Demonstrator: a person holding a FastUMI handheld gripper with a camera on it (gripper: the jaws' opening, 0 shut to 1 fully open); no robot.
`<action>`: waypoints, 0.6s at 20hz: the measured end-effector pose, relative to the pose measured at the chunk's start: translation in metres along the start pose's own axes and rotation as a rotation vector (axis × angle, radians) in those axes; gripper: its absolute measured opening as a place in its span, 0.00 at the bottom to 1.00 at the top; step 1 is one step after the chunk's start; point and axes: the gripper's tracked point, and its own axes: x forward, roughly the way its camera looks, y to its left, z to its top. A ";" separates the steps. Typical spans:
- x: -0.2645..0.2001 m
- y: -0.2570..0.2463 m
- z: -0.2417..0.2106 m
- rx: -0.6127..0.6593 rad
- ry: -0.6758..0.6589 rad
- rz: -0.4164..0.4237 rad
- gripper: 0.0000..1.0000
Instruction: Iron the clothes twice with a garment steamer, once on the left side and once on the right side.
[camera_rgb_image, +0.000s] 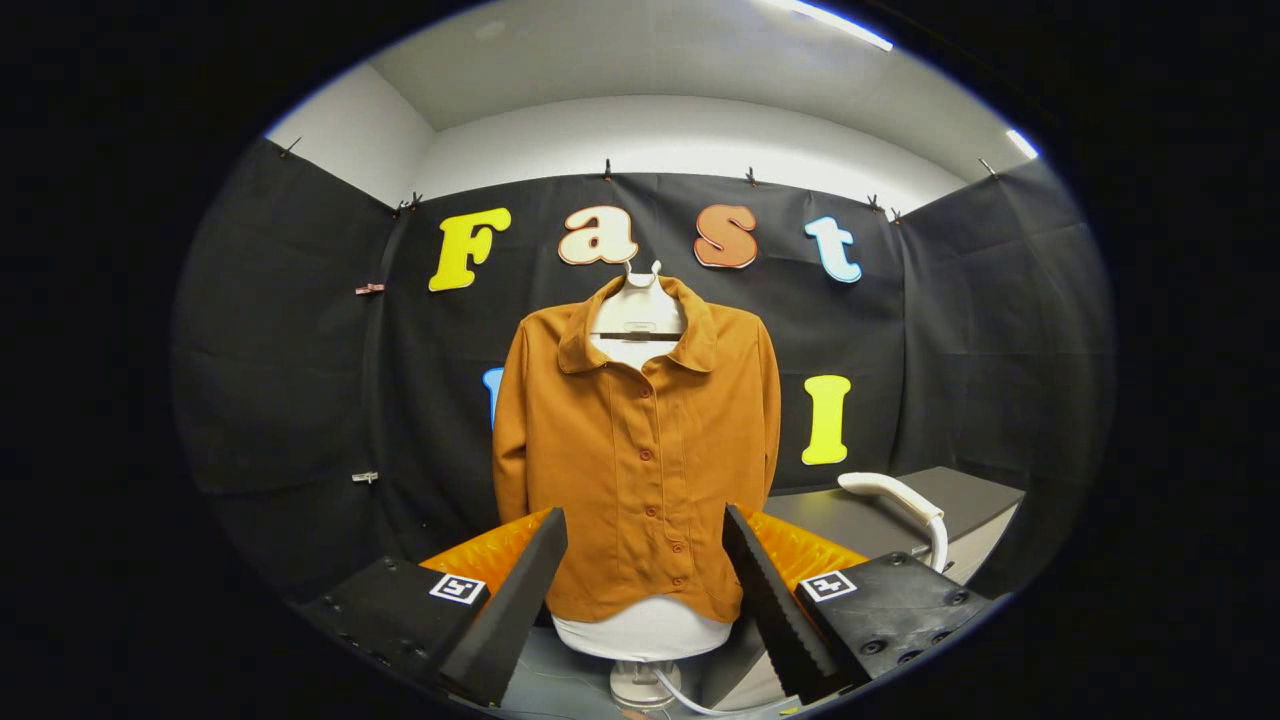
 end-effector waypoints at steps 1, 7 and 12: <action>0.001 0.000 0.000 0.001 0.000 -0.013 0.98; 0.012 -0.009 -0.004 0.015 0.013 -0.125 0.98; 0.023 -0.041 -0.009 0.021 0.039 -0.215 0.98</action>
